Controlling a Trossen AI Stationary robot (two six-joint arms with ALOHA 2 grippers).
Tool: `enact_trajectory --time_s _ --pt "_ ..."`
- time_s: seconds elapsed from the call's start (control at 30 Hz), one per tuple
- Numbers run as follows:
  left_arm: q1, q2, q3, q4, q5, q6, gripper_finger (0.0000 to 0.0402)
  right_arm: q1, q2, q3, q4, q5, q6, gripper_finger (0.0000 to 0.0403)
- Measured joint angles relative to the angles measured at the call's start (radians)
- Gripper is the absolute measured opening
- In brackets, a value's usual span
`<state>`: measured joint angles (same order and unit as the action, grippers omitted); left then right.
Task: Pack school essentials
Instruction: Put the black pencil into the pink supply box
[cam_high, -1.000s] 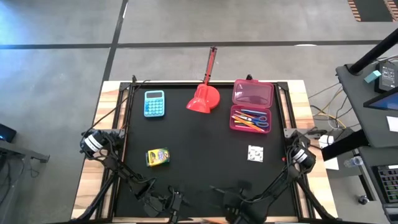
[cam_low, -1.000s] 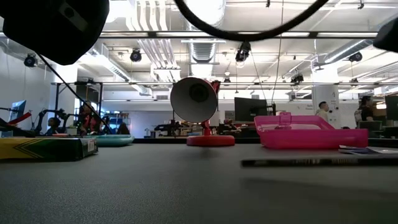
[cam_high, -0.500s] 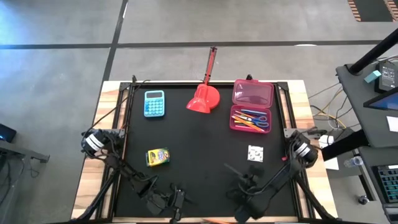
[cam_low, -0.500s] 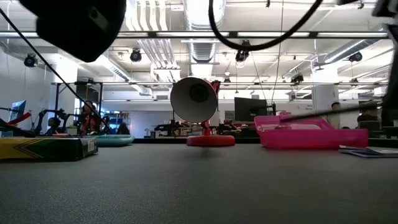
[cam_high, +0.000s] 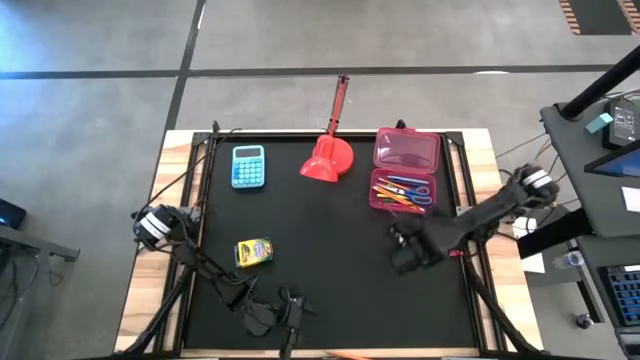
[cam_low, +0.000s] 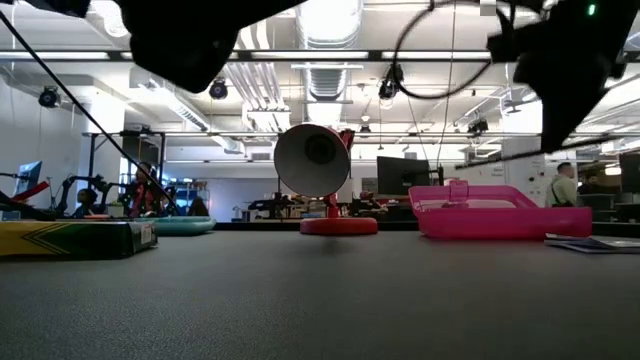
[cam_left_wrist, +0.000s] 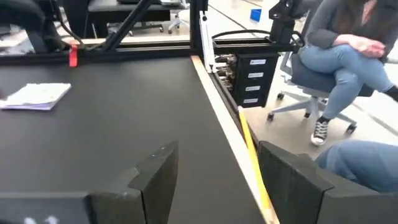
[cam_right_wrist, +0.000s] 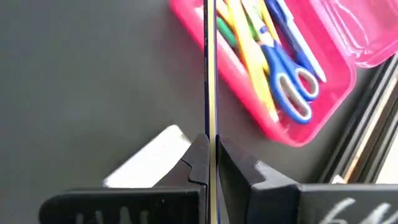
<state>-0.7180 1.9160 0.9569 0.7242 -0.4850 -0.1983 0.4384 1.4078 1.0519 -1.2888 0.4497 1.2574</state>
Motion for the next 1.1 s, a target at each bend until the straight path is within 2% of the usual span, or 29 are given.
enact_trajectory --time_s 0.17,0.4,0.6,0.83,0.93,1.1 --pt "0.040 0.000 0.000 0.000 0.000 0.047 0.0203 -0.123 -0.154 -0.182 0.104 0.044 -0.108 0.0012" --pt "0.129 -0.001 0.000 0.000 0.000 0.057 0.0203 -0.294 -0.269 -0.341 0.347 0.050 -0.448 0.0012" --pt "0.192 -0.001 0.000 0.000 0.000 0.057 0.0203 -0.453 -0.275 -0.376 0.373 0.050 -0.646 0.0012" --pt "0.224 -0.001 -0.001 -0.010 0.000 0.057 0.0203 -0.580 -0.274 -0.415 0.529 0.012 -0.885 0.0012" --pt "0.226 -0.001 -0.002 -0.010 0.005 0.057 0.0203 -0.617 -0.271 -0.425 0.577 -0.034 -0.928 0.0012" --pt "0.226 -0.001 -0.002 -0.010 0.008 0.055 0.0203 -0.641 -0.266 -0.426 0.576 -0.039 -0.944 0.0017"
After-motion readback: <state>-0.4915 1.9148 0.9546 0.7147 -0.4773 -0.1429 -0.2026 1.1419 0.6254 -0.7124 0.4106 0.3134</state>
